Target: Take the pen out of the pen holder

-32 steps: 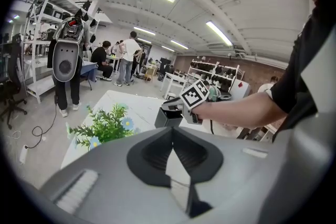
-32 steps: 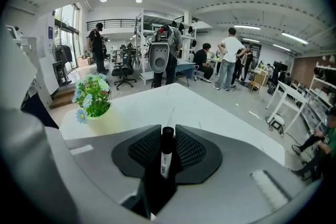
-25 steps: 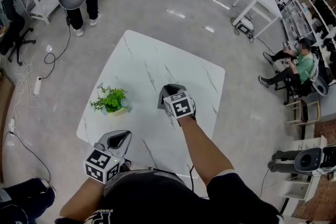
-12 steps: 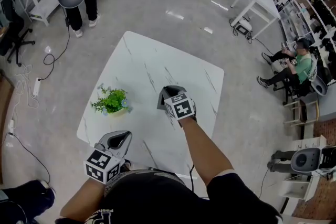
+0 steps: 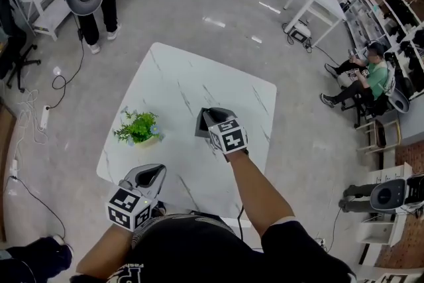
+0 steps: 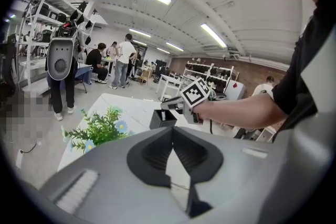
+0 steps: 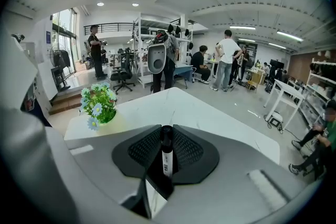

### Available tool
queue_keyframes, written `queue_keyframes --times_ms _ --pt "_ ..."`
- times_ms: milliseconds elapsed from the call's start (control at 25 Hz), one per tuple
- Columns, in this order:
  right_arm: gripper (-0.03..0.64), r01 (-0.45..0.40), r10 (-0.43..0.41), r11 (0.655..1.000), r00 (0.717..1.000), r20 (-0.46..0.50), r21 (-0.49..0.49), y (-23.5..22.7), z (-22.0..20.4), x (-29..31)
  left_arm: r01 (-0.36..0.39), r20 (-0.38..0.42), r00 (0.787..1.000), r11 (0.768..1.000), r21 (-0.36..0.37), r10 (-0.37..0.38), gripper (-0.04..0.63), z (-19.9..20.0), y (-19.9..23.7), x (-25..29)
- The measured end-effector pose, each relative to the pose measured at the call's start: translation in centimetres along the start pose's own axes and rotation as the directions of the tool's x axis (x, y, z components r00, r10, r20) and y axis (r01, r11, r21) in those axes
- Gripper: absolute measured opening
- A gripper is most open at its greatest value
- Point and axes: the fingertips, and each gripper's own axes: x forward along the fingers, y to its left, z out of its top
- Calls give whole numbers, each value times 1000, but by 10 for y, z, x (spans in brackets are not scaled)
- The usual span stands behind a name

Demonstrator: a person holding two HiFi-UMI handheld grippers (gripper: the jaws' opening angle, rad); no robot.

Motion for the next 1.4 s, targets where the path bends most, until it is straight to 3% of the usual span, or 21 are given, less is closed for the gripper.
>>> queue_keyframes --times_ms 640,1080,1400 --pt "64 20 -26 999 990 142 47 1 35 -56 48 21 999 997 56 -49 57 4 -17 -3" --pt "64 11 -25 998 963 268 55 7 75 -112 62 46 997 994 94 -66 57 24 -15 6" --pt "64 2 -24 998 947 320 70 20 76 -150 85 54 994 989 122 -92 57 33 -20 15"
